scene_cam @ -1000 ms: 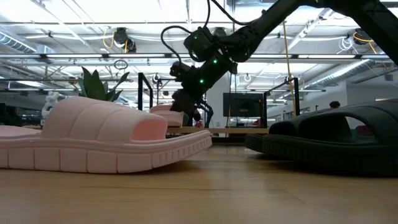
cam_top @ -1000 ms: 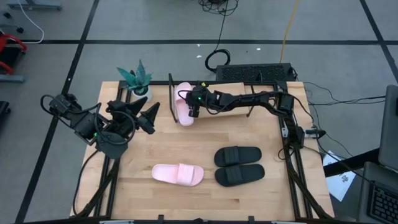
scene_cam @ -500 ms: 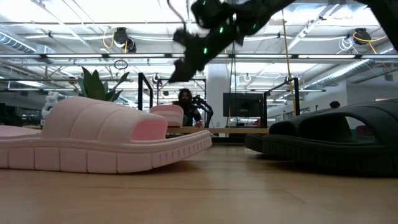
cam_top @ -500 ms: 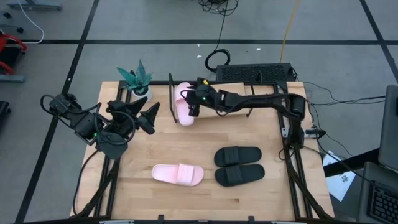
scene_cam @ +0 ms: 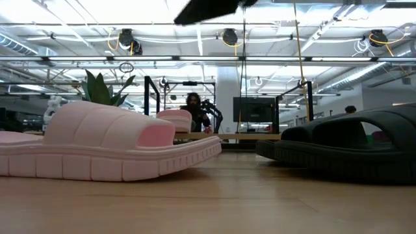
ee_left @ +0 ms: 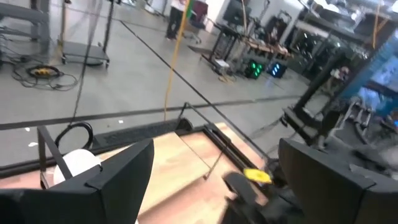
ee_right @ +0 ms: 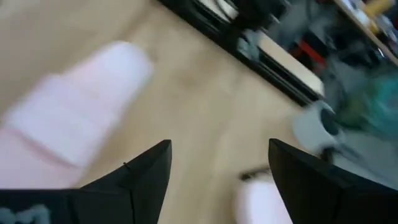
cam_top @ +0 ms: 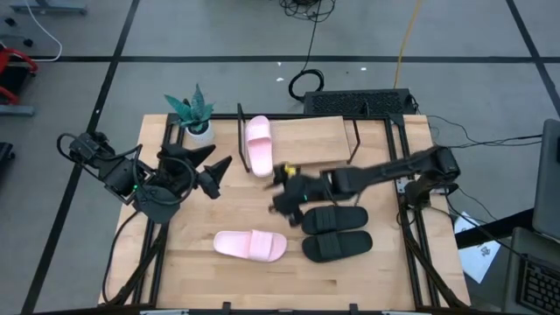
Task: Pick and place slides into the shelf
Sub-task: Put the pink slide on the shelf
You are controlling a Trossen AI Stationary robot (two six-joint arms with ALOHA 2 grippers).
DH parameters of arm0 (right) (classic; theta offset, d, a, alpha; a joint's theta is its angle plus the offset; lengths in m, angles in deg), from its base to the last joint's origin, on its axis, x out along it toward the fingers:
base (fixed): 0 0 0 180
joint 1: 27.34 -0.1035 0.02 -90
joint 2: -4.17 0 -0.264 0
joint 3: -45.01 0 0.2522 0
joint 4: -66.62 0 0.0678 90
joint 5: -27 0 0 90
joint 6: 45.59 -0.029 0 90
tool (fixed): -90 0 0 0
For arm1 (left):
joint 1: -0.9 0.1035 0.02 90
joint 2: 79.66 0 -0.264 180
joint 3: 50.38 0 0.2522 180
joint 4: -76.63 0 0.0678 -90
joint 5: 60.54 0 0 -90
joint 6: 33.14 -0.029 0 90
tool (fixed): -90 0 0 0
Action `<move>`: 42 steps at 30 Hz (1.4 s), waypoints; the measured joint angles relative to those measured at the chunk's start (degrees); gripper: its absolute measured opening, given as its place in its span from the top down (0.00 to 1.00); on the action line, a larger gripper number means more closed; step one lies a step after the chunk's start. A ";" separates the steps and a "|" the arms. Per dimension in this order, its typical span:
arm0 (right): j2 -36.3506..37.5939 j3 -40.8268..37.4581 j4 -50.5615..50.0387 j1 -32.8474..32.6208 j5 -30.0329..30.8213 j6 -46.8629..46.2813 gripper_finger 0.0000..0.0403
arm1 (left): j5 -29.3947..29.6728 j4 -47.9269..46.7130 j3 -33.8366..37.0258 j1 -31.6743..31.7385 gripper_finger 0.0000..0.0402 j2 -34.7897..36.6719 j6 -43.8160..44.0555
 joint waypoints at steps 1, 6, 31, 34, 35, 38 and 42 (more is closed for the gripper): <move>-0.19 0.00 -0.10 -1.52 0.04 0.40 0.36 | -0.61 0.04 0.00 0.00 0.14 0.00 -0.08; -2.69 0.00 -0.42 -6.90 0.74 0.56 0.36 | -2.70 0.49 0.00 -0.24 0.14 0.00 0.05; -9.59 -8.41 5.20 -15.21 3.64 -2.74 0.36 | -2.33 1.80 0.00 -0.90 0.14 -0.11 4.24; -9.59 -9.81 9.71 -15.40 6.24 -0.20 0.36 | -1.98 1.79 0.00 -0.90 0.14 -0.53 4.37; -9.58 -10.19 11.14 -15.37 6.24 0.67 0.36 | -1.98 1.79 0.00 -0.87 0.14 -0.73 4.55; -9.57 -11.86 15.37 -15.28 6.24 2.35 0.36 | -1.98 1.77 0.00 -0.81 0.14 -1.40 5.23; -9.57 -14.60 19.68 -14.79 6.20 3.68 0.36 | -2.24 1.79 0.00 -0.81 0.14 -2.36 5.77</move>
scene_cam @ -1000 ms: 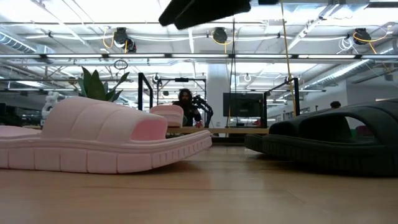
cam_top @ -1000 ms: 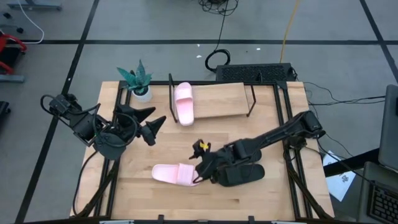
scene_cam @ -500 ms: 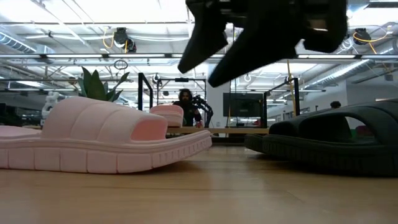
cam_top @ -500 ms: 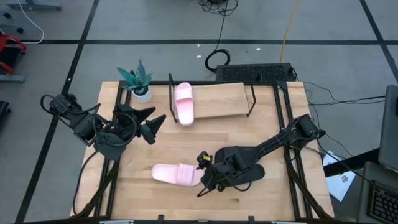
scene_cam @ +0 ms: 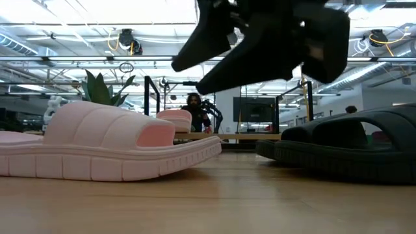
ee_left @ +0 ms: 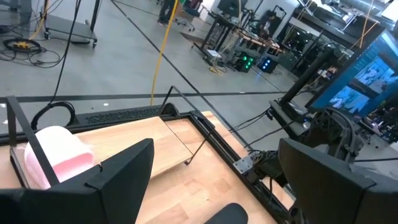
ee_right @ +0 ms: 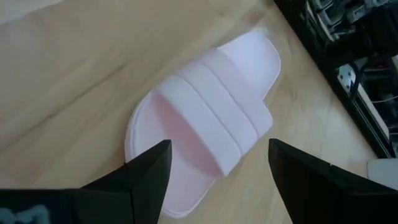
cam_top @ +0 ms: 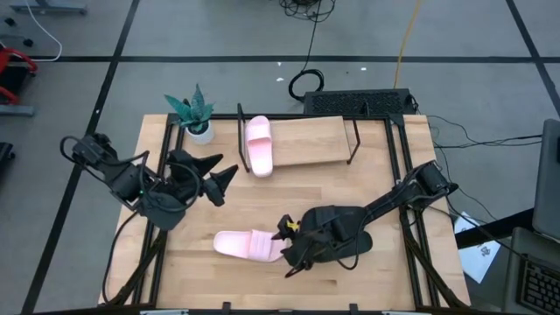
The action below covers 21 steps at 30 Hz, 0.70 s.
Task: Pick and place slides into the shelf
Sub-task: Put the pink slide on the shelf
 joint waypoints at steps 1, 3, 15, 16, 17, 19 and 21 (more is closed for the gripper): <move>0.00 -0.67 0.66 0.17 0.02 0.34 0.36 | -0.01 0.00 0.00 0.00 0.14 -0.28 -0.03; 0.00 -2.27 2.41 0.33 0.02 1.64 0.36 | -0.14 -0.02 0.00 0.00 0.14 -0.70 -0.07; 0.00 -8.00 15.19 1.59 -3.07 7.58 0.36 | 0.34 -0.04 0.00 0.11 0.14 -0.98 -1.33; 0.00 -8.00 15.29 1.77 -3.28 7.61 0.36 | 0.35 -0.04 0.00 0.11 0.14 -0.98 -1.63; 0.00 -8.02 15.29 1.84 -3.40 7.93 0.36 | 0.37 -0.04 0.00 0.11 0.14 -0.98 -1.64; 0.00 -8.02 15.33 2.17 -4.80 9.50 0.36 | 0.39 -0.04 0.00 0.11 0.14 -0.98 -1.65; 0.00 -8.02 15.55 2.37 -6.27 10.17 0.36 | 0.39 -0.04 0.00 0.11 0.14 -0.98 -1.70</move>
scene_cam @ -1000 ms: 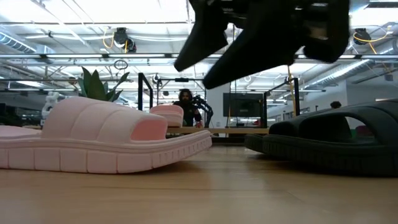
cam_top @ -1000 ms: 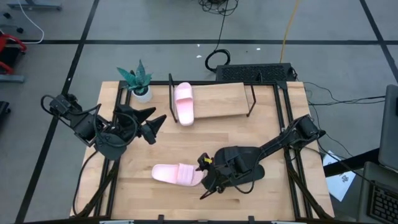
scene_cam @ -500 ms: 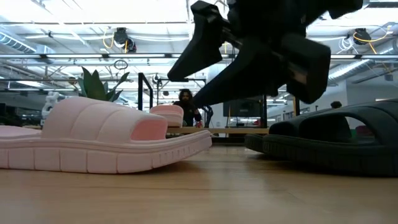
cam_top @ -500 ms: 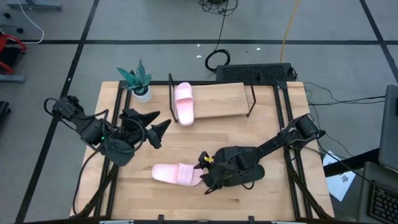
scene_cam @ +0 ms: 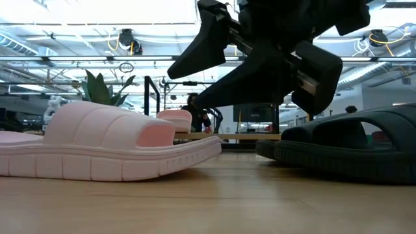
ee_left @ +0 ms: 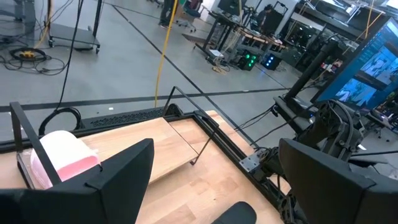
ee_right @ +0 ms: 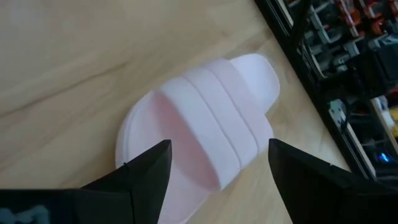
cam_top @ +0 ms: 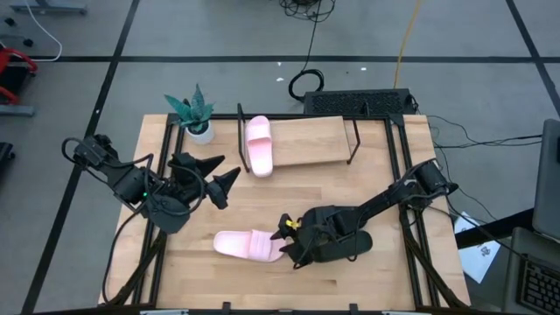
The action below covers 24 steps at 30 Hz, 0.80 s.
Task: Pick and place slides into the shelf
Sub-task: Put the pink slide on the shelf
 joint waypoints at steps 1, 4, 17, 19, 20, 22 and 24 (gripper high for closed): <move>0.00 0.00 -0.05 0.11 -0.19 0.15 0.36 | 0.00 0.00 0.00 0.00 0.14 0.00 0.00; 0.00 0.00 -0.26 0.57 -1.49 1.06 0.36 | 0.02 -0.01 0.00 0.00 0.14 0.00 0.00; -0.64 -0.02 1.90 3.64 -1.27 6.02 0.36 | 2.02 -0.04 0.00 0.60 0.14 0.00 -0.30; -0.66 -0.02 1.91 3.85 -1.29 5.92 0.36 | 2.06 -0.04 0.00 0.70 0.14 0.00 -0.28; -0.66 -0.02 1.96 3.88 -1.29 5.76 0.36 | 2.10 -0.04 0.00 0.70 0.14 0.00 -0.28; -0.89 -0.02 2.49 3.93 -1.28 4.67 0.36 | 2.32 -0.04 0.00 0.95 0.14 0.00 -0.28; -2.24 0.02 4.36 3.97 -1.06 4.15 0.36 | 2.33 -0.05 0.00 1.19 0.14 0.00 -0.28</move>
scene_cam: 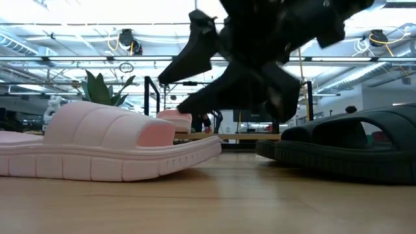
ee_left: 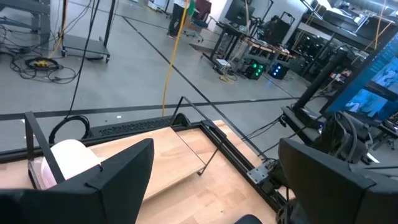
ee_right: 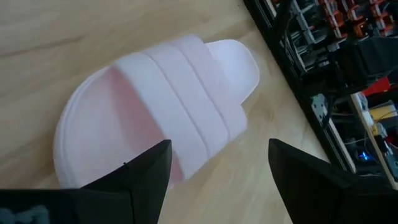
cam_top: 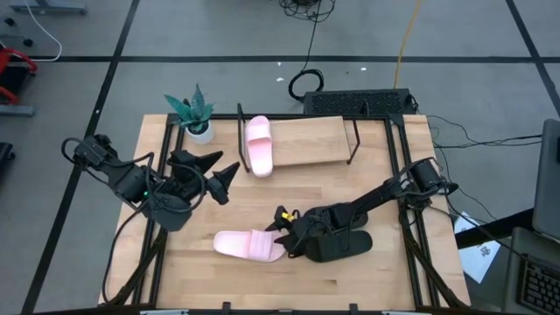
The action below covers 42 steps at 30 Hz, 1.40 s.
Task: Pick and place slides into the shelf
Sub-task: Put the pink slide on the shelf
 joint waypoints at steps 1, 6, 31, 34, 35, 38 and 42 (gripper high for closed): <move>-0.63 -0.03 0.30 -0.05 0.25 0.18 0.36 | 0.02 0.00 0.00 0.15 0.14 0.00 0.00; -2.70 -0.01 3.54 -1.12 2.26 2.94 0.36 | -0.06 -0.02 0.00 0.89 0.14 0.00 0.00; -2.70 0.00 4.29 -2.94 2.78 0.88 0.36 | -0.38 0.00 0.00 0.95 0.14 0.00 -1.07; -2.70 0.00 4.28 -3.93 2.78 1.44 0.36 | -0.39 0.00 0.00 0.95 0.14 0.00 -1.05; -2.70 0.00 4.28 -4.17 2.76 1.46 0.36 | -0.41 0.00 0.00 0.95 0.14 0.00 -1.05; -2.70 0.00 3.85 -4.36 2.68 1.51 0.36 | -0.41 0.00 0.00 0.95 0.14 0.00 -1.03; -2.70 0.00 3.23 -3.71 2.65 0.87 0.36 | -0.43 0.02 0.00 0.95 0.14 0.00 -1.03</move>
